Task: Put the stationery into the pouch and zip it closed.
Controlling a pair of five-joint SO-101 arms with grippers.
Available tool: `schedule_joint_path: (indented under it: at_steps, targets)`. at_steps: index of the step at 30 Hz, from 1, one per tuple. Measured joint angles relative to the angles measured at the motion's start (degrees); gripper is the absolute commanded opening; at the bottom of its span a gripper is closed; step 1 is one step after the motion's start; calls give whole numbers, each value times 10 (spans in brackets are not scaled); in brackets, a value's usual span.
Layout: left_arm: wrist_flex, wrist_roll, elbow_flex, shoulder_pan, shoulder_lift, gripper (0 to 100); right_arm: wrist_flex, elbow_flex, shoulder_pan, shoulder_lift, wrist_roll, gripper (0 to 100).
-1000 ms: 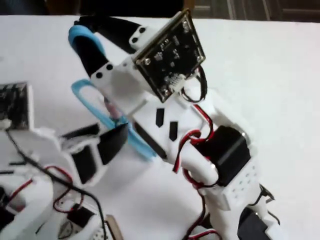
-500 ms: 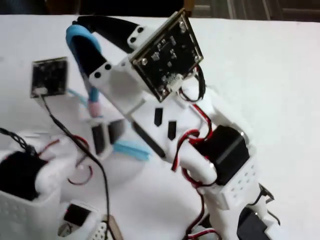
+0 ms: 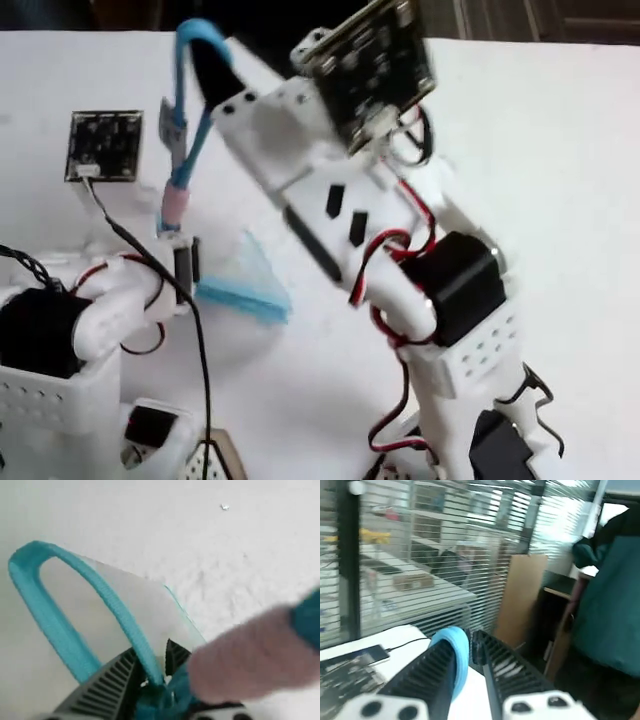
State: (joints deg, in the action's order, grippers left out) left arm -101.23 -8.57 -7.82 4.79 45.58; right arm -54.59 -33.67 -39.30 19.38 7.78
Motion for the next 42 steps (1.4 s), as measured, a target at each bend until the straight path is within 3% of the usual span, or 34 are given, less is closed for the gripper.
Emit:
schedule_joint_path:
  at_steps: [11,18,24,28,34,38,42]
  targets:
    - [31,65,88,16,-9,24,8,-2,29,2,-14,17]
    - [118,132,100,16,-10,24,11,-2,51,2,-14,17]
    - [252,251,-36,16,-10,24,-33,-2,55,2,-14,17]
    - [347,291,-169,16,-11,24,-78,4,55,2,-14,17]
    - [442,293,-265,17,3,29,-93,60,56,2,-14,17]
    - [422,276,-252,17,3,110,-93,65,55,2,-14,17]
    - [354,178,-194,-4,-3,216,-93,66,56,2,-14,17]
